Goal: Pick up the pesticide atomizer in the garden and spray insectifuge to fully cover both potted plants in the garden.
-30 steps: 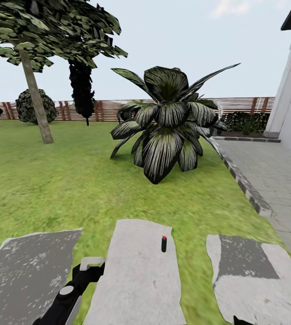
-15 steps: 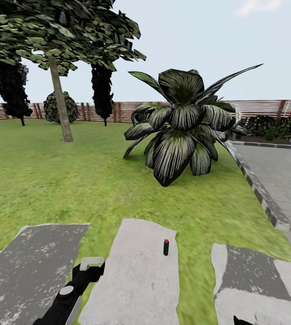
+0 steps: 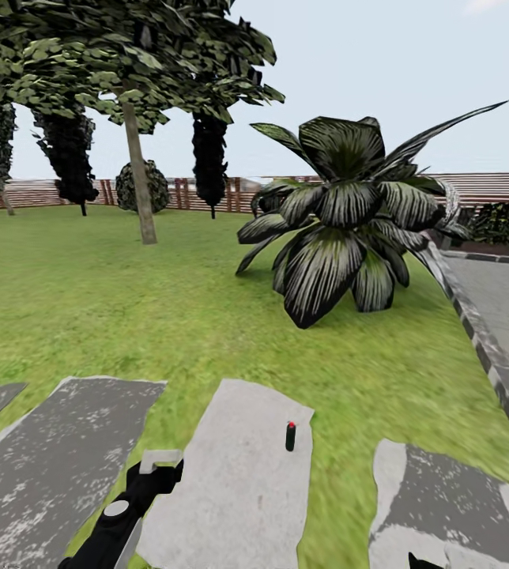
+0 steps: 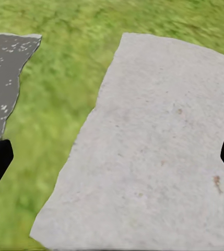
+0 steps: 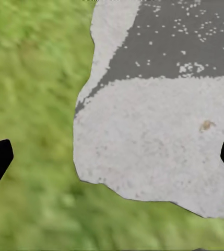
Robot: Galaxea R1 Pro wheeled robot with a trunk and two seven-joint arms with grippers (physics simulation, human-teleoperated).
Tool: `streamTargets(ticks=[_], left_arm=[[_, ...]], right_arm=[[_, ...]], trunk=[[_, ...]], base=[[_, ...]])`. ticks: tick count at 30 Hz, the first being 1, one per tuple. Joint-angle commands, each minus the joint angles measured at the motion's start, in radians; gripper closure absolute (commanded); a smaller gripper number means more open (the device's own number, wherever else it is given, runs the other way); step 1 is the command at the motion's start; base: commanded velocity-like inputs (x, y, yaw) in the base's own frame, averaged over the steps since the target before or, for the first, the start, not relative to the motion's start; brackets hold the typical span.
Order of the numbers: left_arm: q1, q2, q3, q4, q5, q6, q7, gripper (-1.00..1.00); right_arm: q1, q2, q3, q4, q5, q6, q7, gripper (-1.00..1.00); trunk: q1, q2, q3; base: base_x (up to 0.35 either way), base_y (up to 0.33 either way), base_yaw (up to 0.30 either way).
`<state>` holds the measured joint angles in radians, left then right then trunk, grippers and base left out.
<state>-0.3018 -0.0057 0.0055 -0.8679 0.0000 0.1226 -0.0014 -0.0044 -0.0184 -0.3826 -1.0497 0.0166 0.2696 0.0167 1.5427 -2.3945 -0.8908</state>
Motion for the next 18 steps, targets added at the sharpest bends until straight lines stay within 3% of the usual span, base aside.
streamTargets(ticks=[1,18], left_arm=[[0.0,0.0,0.001,-0.002,0.0,0.006,0.0,-1.0],[0.0,0.0,0.001,-0.002,0.0,0.006,0.0,-1.0]], right_arm=[[0.0,0.0,-0.001,-0.001,0.002,0.005,0.002,-1.0],[0.0,0.0,0.0,-0.001,0.002,0.005,0.002,-1.0]], trunk=[[0.0,0.0,-0.001],[0.0,0.0,-0.001]], base=[[0.0,-0.317,0.24],[0.0,-0.317,0.24]])
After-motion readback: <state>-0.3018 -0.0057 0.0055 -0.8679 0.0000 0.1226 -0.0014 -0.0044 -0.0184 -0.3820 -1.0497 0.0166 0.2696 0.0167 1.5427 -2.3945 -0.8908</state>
